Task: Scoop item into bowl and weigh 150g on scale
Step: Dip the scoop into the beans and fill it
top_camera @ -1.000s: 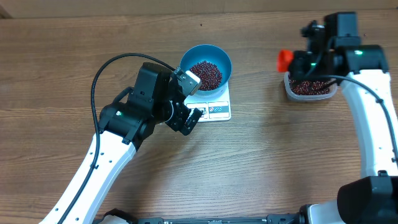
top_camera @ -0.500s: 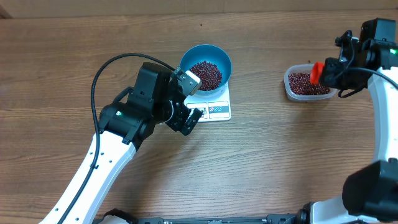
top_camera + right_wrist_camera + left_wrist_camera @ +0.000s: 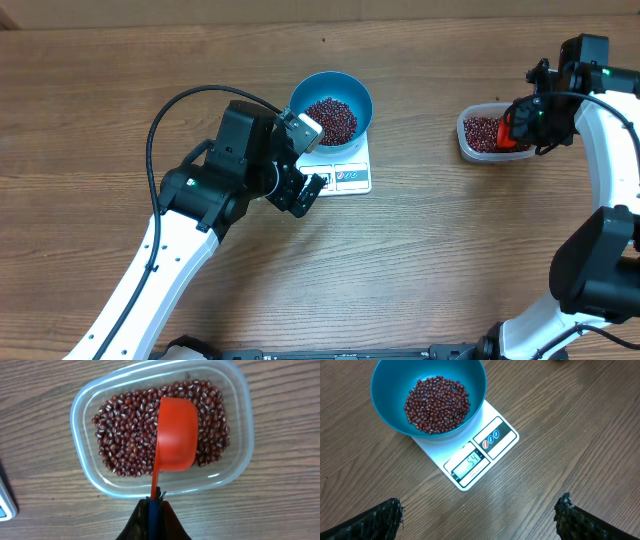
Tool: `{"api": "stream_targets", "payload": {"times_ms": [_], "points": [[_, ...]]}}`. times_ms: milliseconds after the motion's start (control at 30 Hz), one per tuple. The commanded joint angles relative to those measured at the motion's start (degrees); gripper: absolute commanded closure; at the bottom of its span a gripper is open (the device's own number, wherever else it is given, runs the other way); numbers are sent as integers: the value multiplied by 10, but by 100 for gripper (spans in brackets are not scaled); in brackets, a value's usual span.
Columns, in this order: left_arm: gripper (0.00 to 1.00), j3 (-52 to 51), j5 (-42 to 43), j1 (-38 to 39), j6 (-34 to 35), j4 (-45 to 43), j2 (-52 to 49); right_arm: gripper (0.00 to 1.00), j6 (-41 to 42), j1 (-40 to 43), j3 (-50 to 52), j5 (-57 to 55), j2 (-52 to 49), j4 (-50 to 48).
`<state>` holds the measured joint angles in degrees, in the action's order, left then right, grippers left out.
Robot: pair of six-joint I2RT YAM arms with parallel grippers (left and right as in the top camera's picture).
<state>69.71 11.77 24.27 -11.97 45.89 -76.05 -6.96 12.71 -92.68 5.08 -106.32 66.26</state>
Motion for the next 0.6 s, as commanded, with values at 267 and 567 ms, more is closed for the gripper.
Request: {"api": "stream_targets", "payload": {"times_ms": [267, 567], "points": [[1, 13, 0, 1, 8, 0, 7, 96, 16, 2, -10, -44, -8, -27], [0, 13, 0, 1, 8, 0, 7, 96, 15, 2, -7, -14, -49, -25]]}}
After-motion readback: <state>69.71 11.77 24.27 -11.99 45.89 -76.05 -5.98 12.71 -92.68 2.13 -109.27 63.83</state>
